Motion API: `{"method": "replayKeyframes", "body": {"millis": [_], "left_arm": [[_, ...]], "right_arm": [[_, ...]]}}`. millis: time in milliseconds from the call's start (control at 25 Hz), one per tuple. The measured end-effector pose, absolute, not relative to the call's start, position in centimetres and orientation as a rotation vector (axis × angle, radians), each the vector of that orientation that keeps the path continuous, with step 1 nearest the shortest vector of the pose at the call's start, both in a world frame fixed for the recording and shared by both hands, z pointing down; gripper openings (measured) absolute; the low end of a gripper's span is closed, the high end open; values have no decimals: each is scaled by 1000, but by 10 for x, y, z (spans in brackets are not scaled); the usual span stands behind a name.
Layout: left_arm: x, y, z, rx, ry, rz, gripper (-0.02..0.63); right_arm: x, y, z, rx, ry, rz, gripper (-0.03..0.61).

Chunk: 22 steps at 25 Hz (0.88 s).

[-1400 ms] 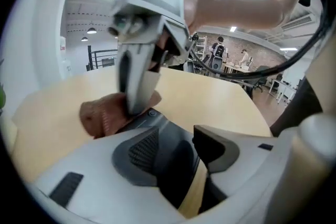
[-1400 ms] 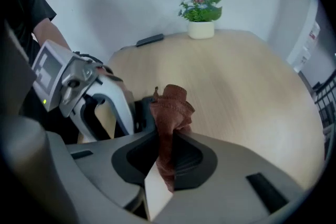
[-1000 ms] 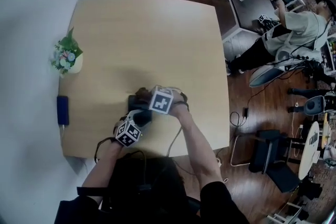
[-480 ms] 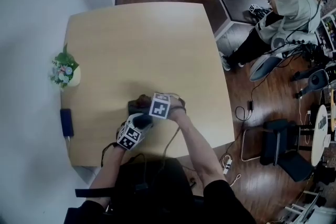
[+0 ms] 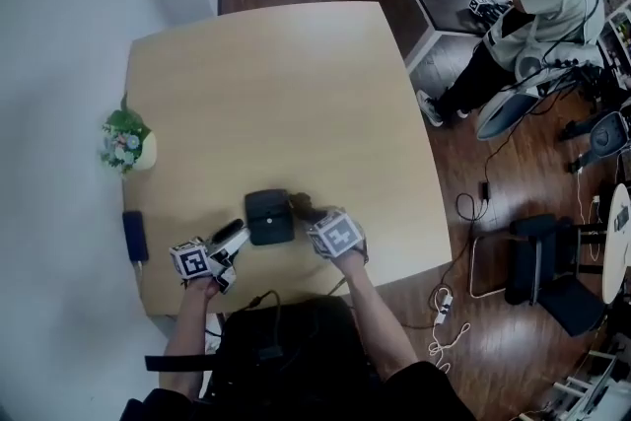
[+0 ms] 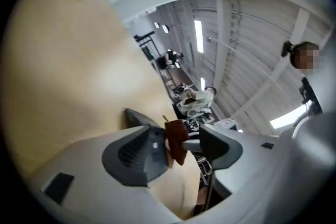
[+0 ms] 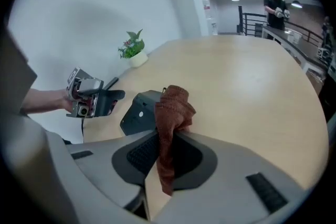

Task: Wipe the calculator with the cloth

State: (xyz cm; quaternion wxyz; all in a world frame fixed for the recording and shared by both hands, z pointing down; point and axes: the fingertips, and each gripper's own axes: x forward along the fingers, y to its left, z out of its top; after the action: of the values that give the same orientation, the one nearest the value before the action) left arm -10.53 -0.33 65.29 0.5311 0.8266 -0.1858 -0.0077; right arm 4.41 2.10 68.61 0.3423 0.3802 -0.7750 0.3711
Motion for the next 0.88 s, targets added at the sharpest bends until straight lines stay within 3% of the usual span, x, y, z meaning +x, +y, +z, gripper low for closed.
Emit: {"method": "replayKeyframes", "body": {"millis": [120, 360, 600, 880], "left_arm": [[-112, -10, 674, 1838, -425, -2, 371], [-98, -16, 696, 1739, -432, 85, 374], [-101, -21, 621, 1709, -142, -370, 367], [6, -4, 581, 1781, 78, -358, 353]], "right_arm": [[31, 18, 693, 1076, -1966, 964, 66], [6, 12, 716, 1087, -1941, 945, 66], [7, 11, 722, 1032, -1958, 1059, 67], [38, 7, 704, 1014, -2079, 1201, 67]]}}
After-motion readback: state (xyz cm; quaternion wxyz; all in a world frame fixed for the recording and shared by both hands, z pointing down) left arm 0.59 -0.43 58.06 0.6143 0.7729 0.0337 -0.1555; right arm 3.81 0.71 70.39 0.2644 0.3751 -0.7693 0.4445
